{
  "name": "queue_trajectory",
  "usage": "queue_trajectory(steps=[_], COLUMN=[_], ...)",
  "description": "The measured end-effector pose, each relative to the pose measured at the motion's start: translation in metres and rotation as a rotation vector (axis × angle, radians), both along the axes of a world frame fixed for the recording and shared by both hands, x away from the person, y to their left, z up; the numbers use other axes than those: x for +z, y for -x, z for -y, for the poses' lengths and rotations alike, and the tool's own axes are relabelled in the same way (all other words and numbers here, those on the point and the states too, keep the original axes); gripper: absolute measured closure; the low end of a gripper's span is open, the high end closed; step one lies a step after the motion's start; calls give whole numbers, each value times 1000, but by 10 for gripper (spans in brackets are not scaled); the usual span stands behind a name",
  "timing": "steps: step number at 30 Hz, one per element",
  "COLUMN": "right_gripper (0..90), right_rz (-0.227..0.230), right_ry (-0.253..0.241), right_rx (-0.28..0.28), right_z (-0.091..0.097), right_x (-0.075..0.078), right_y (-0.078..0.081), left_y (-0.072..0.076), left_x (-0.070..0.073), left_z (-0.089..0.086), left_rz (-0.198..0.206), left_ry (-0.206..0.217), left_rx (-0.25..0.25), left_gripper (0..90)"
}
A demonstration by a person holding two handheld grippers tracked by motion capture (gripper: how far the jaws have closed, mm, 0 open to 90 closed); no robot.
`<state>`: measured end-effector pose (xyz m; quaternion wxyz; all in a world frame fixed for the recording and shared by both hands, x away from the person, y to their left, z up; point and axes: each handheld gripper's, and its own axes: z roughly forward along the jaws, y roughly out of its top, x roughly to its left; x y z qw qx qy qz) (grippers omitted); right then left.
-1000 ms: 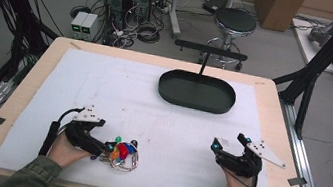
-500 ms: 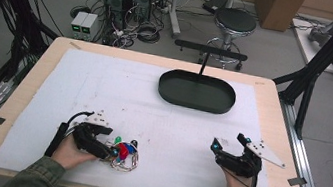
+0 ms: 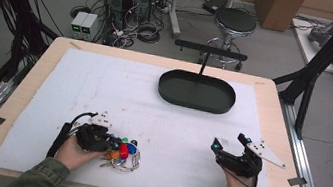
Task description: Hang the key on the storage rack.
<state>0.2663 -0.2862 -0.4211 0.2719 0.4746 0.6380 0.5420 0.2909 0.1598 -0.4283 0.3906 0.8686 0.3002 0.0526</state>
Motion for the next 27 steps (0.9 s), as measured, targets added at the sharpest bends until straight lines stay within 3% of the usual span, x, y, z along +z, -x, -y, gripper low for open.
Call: queue_trajectory(steps=[3, 6, 15, 20, 27], right_gripper=[18, 18, 18, 18, 18], right_rz=[5, 9, 12, 17, 21], right_ry=[1, 2, 1, -1, -5], right_rx=[-2, -3, -10, -15, -21], right_z=[0, 1, 1, 2, 3], right_x=[0, 1, 1, 1, 2], right_y=[0, 1, 1, 3, 4], left_y=[2, 4, 3, 3, -3], left_x=[1, 5, 17, 26, 38], left_z=[2, 1, -12, -15, -26], left_rz=[27, 42, 74, 95, 101], left_ry=[1, 31, 139, 155, 228], left_rx=[-11, -21, 7, 17, 52], left_gripper=[827, 830, 833, 834, 833])
